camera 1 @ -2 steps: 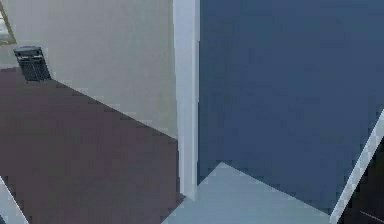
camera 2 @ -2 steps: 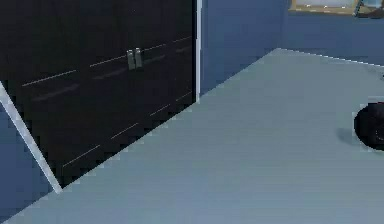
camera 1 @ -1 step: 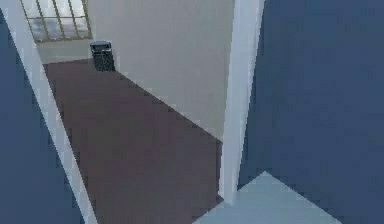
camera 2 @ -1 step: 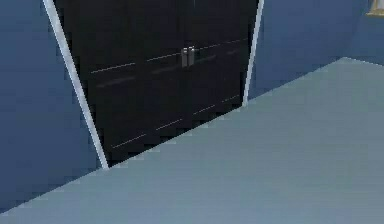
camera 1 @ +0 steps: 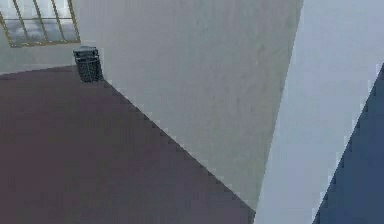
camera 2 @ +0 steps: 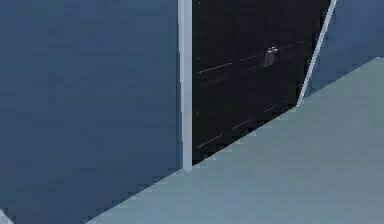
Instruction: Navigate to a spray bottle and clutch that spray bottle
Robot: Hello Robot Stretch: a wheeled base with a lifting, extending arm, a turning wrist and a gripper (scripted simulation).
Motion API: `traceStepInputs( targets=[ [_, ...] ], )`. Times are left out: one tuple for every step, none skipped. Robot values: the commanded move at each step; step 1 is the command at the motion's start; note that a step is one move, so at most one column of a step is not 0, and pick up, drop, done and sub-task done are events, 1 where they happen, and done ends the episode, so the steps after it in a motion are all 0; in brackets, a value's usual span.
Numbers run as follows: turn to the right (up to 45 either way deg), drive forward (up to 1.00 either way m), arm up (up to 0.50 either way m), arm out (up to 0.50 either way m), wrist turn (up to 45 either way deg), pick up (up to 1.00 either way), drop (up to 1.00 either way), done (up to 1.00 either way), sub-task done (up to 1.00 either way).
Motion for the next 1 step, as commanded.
traceStepInputs(
  targets=[
    [-45.0, 0.0, 0.0, 0.0, 0.0, 0.0, 0.0, 0.0, 0.0]
  ],
)
